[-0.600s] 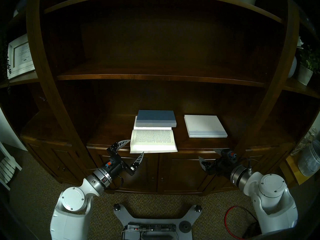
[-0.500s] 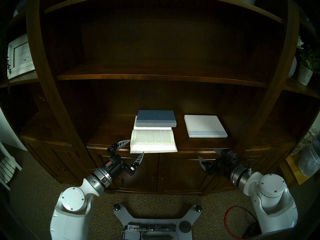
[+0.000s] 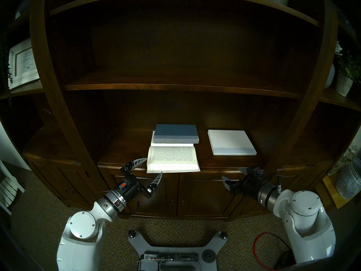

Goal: Close the books and align them horizontally on the shelf

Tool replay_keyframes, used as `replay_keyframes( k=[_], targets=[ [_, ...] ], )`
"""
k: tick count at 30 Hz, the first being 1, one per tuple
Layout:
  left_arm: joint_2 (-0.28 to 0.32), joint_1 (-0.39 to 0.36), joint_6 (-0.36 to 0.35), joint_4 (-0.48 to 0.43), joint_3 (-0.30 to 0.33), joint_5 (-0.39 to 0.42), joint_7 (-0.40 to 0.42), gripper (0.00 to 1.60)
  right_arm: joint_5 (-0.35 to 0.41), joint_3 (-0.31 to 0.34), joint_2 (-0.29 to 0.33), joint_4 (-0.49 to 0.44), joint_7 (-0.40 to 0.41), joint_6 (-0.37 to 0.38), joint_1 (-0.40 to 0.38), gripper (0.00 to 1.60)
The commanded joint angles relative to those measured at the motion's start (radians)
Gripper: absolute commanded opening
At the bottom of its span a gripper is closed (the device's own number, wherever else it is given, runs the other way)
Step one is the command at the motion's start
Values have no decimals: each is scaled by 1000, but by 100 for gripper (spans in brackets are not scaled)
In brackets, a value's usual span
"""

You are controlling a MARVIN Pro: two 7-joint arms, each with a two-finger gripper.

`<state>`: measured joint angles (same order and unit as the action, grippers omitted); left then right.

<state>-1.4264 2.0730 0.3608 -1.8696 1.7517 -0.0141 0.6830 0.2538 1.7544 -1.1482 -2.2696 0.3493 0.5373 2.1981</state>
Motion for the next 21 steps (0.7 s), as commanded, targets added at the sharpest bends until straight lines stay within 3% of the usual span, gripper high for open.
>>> replay_keyframes(
  k=[1, 6, 17, 21],
  targets=[
    [0, -12, 7, -23, -2, 3, 1, 160, 9, -24, 35, -55, -20, 41, -116, 160],
    [0, -12, 7, -23, -2, 3, 1, 160, 37, -44, 47, -51, -35, 79, -167, 160],
    [-1, -13, 7, -21, -1, 2, 2, 160, 197, -1, 40, 19, 7, 102, -260, 160],
    [-2, -13, 7, -20, -1, 2, 2, 160, 233, -14, 46, 46, 13, 116, -310, 160]
  ],
)
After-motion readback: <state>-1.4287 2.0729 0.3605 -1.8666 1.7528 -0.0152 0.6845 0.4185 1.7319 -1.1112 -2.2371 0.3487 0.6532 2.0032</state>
